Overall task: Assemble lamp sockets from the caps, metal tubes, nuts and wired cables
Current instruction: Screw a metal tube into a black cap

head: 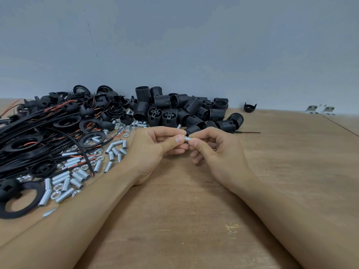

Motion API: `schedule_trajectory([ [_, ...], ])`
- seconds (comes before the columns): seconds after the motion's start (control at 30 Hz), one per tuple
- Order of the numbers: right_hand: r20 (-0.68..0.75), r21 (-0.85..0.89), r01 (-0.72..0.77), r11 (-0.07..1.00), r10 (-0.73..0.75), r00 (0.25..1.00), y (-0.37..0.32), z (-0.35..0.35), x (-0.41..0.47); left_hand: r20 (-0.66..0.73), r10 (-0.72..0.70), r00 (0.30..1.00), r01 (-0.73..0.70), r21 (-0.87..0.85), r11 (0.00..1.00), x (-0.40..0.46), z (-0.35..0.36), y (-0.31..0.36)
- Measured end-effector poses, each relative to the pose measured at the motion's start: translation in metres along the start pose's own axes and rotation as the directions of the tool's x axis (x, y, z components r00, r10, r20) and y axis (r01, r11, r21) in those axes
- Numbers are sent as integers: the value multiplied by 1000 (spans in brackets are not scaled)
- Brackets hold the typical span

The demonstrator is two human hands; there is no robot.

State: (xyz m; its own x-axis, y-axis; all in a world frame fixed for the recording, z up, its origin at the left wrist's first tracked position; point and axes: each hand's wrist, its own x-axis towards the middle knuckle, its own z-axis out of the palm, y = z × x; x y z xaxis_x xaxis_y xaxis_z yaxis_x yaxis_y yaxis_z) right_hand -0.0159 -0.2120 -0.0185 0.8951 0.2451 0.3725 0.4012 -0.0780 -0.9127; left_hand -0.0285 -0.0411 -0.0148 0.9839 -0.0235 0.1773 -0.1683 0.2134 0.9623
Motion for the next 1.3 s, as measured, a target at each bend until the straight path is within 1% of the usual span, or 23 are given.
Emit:
schedule_trajectory([
  [0.2, 10, 3, 43, 999, -43, 999, -1, 1, -3, -10, -39, 999, 39, 7, 999, -1, 3, 2],
  [0.33, 10, -6, 5, 1000, -5, 1000, 1, 1, -2, -14, -43, 999, 43, 36, 998, 1, 2, 2],
  [0.5, -11, -27, -6, 1000, 6, 1000, 1, 2, -1, -9, -32, 999, 32, 16, 999, 3, 0, -1],
  [0.67, -11, -40, 19, 999, -19, 1000, 1, 1, -2, -5, -24, 1000, 24, 45, 999, 3, 1, -1],
  [0.83, 12, -25, 32, 999, -32, 999, 0, 0, -3, 1, -32, 999, 32, 34, 999, 3, 1, 0],
  [0.97, 24, -49, 64, 997, -63, 998, -1, 1, -3, -12, -38, 999, 38, 17, 999, 4, 0, -1],
  [1.13, -4, -25, 14, 1000, -14, 1000, -1, 2, -1, 4, -30, 1000, 30, -19, 999, 5, -4, -3],
  [1.3, -15, -32, 12, 999, -12, 1000, 0, 2, -1, 14, -24, 1000, 24, -17, 1000, 6, -4, -4],
])
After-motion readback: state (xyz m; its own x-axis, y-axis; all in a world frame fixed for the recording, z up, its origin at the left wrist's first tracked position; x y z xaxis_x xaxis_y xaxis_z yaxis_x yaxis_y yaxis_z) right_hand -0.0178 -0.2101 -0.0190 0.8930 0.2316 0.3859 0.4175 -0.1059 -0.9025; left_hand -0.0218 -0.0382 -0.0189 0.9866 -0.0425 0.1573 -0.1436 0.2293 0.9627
